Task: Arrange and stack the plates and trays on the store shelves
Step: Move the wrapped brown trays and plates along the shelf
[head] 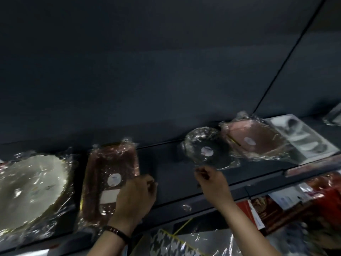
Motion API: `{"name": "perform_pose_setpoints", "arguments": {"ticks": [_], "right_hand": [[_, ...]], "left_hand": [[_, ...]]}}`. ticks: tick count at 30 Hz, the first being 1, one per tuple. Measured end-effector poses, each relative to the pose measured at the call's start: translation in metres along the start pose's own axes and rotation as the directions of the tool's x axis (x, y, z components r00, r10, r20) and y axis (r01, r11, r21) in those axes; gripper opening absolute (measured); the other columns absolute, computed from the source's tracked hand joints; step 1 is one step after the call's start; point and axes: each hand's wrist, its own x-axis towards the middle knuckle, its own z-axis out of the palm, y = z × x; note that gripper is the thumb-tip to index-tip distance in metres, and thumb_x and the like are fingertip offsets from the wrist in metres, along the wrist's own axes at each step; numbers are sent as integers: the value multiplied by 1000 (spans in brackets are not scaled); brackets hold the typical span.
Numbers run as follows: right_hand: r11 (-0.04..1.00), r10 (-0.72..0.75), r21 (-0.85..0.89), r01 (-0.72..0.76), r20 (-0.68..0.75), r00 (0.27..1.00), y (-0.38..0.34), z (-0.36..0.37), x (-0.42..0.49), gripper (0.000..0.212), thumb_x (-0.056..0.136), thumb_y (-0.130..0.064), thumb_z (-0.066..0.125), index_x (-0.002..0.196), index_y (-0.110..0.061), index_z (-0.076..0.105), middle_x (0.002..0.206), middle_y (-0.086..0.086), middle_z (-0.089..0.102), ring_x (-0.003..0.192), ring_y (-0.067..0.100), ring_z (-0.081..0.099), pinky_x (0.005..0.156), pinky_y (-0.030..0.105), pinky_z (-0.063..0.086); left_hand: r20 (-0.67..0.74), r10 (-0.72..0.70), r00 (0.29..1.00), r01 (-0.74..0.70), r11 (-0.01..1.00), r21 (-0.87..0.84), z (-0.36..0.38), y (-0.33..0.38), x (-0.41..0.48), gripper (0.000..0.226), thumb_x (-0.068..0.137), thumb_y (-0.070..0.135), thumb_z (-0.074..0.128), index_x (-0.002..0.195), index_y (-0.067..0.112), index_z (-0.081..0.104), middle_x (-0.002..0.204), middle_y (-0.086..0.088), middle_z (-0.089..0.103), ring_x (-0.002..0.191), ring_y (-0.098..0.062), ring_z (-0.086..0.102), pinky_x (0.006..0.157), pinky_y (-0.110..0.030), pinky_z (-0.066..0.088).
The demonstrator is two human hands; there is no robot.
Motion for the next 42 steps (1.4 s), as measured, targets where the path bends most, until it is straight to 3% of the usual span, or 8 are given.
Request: {"name": "perform_pose_setpoints", "arguments": {"ticks": [8, 13, 20, 24, 28, 31, 36, 42], "right_hand": [[971, 167, 212, -106, -296, 940, 60, -134, 34, 12, 102, -25, 67, 93, -18, 72, 70, 1, 73, 63, 19, 75, 64, 41, 57], [806, 394, 548, -222, -217, 893, 91, -179, 63, 21, 102, -20, 67, 107, 1, 65, 86, 17, 69, 69, 34, 76, 62, 39, 57], [663, 420, 710, -237, -92, 903, 80, -191, 91, 15, 100, -18, 71, 111, -9, 69, 90, 16, 81, 78, 36, 79, 69, 41, 63], [650, 398, 720, -241, -53, 916, 73, -186, 98, 23, 91, -16, 80, 113, -14, 74, 95, 15, 81, 83, 36, 80, 73, 45, 66], [744, 409, 623, -242, -138, 902, 69, -186, 98, 7, 96, -23, 74, 97, -24, 68, 85, -2, 75, 66, 13, 72, 53, 23, 55], [873, 326, 437, -215, -198, 925, 78, -184, 106, 10, 96, -36, 73, 95, -34, 63, 94, -11, 70, 80, 4, 63, 70, 28, 51], [880, 329, 426, -210, -226, 917, 79, -185, 107, 21, 99, -36, 70, 105, -16, 72, 91, 2, 80, 74, 15, 75, 56, 22, 54], [803, 354, 565, -189, -197, 914, 72, -182, 85, 17, 100, -18, 70, 102, -1, 72, 72, 8, 78, 64, 26, 77, 61, 42, 66]], "left_hand": [[171, 107, 979, -73, 978, -193, 54, 137, 50, 16, 94, 49, 69, 96, 36, 77, 83, 26, 74, 81, 6, 71, 78, -27, 62], [224, 160, 961, -106, 966, -236, 82, 199, 75, 15, 97, 44, 70, 100, 32, 79, 90, 19, 77, 84, 5, 71, 81, -28, 63], [244, 135, 960, -66, 961, -269, 93, 233, 89, 14, 100, 39, 70, 99, 29, 80, 88, 16, 76, 82, 5, 70, 66, -5, 50], [252, 123, 960, -56, 965, -256, 94, 236, 86, 16, 100, 38, 70, 99, 27, 81, 87, 17, 76, 82, 4, 70, 69, -8, 52], [276, 112, 954, -44, 969, -243, 93, 239, 86, 14, 101, 38, 69, 102, 30, 80, 91, 19, 76, 83, 6, 70, 71, -8, 53], [270, 103, 957, -33, 967, -251, 91, 239, 87, 13, 102, 37, 69, 102, 31, 79, 90, 20, 75, 82, 11, 69, 69, -6, 52], [259, 72, 963, -2, 966, -258, 90, 228, 86, 14, 101, 39, 68, 103, 31, 80, 91, 19, 76, 85, 9, 70, 76, -13, 57], [190, -24, 981, 94, 925, -368, 79, 208, 79, 9, 100, 40, 70, 108, 41, 65, 96, 22, 69, 89, 11, 65, 79, -12, 55]]}}
